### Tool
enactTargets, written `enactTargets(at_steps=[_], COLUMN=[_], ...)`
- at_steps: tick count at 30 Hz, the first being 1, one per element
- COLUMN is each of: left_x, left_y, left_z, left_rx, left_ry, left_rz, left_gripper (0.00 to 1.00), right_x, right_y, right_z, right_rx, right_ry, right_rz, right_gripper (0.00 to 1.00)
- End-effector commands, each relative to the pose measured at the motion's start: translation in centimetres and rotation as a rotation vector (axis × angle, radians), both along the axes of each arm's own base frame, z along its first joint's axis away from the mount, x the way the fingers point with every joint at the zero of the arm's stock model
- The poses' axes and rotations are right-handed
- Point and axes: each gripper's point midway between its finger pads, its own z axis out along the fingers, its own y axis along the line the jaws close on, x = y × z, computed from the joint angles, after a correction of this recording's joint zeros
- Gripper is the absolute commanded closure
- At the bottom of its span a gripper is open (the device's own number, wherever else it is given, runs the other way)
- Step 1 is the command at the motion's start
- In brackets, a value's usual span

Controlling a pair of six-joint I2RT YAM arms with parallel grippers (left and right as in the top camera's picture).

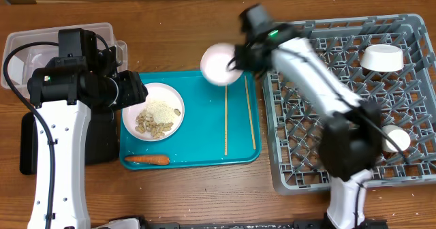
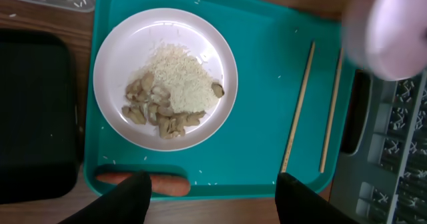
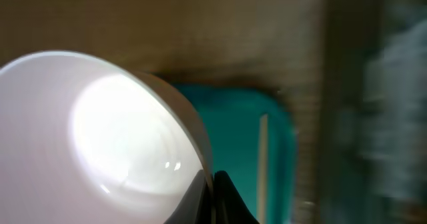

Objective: Sort waste into correct bins and load items into the dishwasher
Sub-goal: 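Grasp the pink bowl on the tray with the right gripper, then place the pink bowl in the rack's upper area and release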

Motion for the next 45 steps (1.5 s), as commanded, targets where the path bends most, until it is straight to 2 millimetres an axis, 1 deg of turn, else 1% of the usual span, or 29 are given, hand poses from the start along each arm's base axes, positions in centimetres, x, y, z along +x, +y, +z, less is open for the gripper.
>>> enactTargets(at_steps=[1,2,4,5,6,7,8,9,11,12,13,14,17,20,24,27,28,33,36,39,44,45], left_x=[0.3,0.3,0.3,0.3,0.3,0.4,0.4,0.4,0.4,0.4,0.4,0.4,0.4,0.4,0.3,0.3,0.3,0.2,0.2,0.2,0.2,0.2], left_y=[0.3,0.3,0.3,0.3,0.3,0.3,0.3,0.3,0.3,0.3,0.3,0.3,0.3,0.3,0.2,0.2,0.2,0.2,0.2,0.2,0.2,0.2], left_z=[0.7,0.7,0.7,0.7,0.7,0.7,0.7,0.7,0.7,0.7,0.7,0.7,0.7,0.7,0.7,0.7,0.7,0.7,0.7,0.7,0.7,0.7], left_rx=[0.007,0.007,0.007,0.007,0.007,0.007,0.007,0.007,0.007,0.007,0.007,0.007,0.007,0.006,0.006,0.005,0.005,0.005,0.005,0.005,0.005,0.005], left_ry=[-0.024,-0.024,-0.024,-0.024,-0.026,-0.027,-0.029,-0.029,-0.029,-0.028,-0.028,-0.028,-0.029,-0.027,-0.024,-0.025,-0.024,-0.021,-0.021,-0.021,-0.021,-0.021], left_rz=[0.009,0.009,0.009,0.009,0.009,0.009,0.009,0.009,0.009,0.009,0.009,0.009,0.009,0.010,0.008,0.008,0.008,0.008,0.008,0.008,0.008,0.008], left_gripper=[0.38,0.38,0.39,0.39,0.38,0.38,0.39,0.39,0.39,0.39,0.39,0.39,0.39,0.39,0.39,0.39,0.39,0.39,0.39,0.38,0.39,0.39], right_x=[0.8,0.5,0.1,-0.2,-0.4,-0.8,-1.8,-3.0,-5.3,-6.0,-6.2,-6.3,-6.3,-6.7,-6.9,-6.7,-6.7,-6.8,-6.9,-6.9,-6.8,-6.8], right_y=[-4.9,-6.8,-10.8,-13.5,-15.8,-18.2,-21.8,-24.6,-28.2,-29.2,-29.8,-30.1,-31.2,-32.1,-33.0,-33.3,-33.2,-32.7,-32.2,-31.3,-29.2,-28.8], right_z=[12.0,13.1,14.3,14.9,15.3,15.6,16.4,17.2,18.5,18.7,18.4,17.8,14.7,12.2,9.8,8.0,7.1,4.0,2.6,1.1,-0.8,-1.2], right_rx=[-0.053,-0.107,-0.230,-0.323,-0.400,-0.484,-0.608,-0.718,-0.914,-0.981,-1.016,-1.035,-1.067,-1.112,-1.176,-1.197,-1.194,-1.119,-1.079,-1.018,-0.911,-0.892], right_ry=[-0.287,-0.314,-0.339,-0.347,-0.350,-0.349,-0.355,-0.372,-0.423,-0.440,-0.445,-0.439,-0.400,-0.381,-0.374,-0.355,-0.346,-0.299,-0.267,-0.230,-0.173,-0.163], right_rz=[-0.003,-0.023,-0.109,-0.179,-0.244,-0.333,-0.512,-0.676,-0.888,-0.939,-0.960,-0.967,-0.971,-0.976,-0.965,-0.925,-0.909,-0.866,-0.839,-0.800,-0.730,-0.716], right_gripper=[0.96,0.96,0.96,0.96,0.96,0.96,0.96,0.96,0.96,0.96,0.96,0.96,0.96,0.96,0.96,0.96,0.96,0.96,0.96,0.96,0.86,0.82])
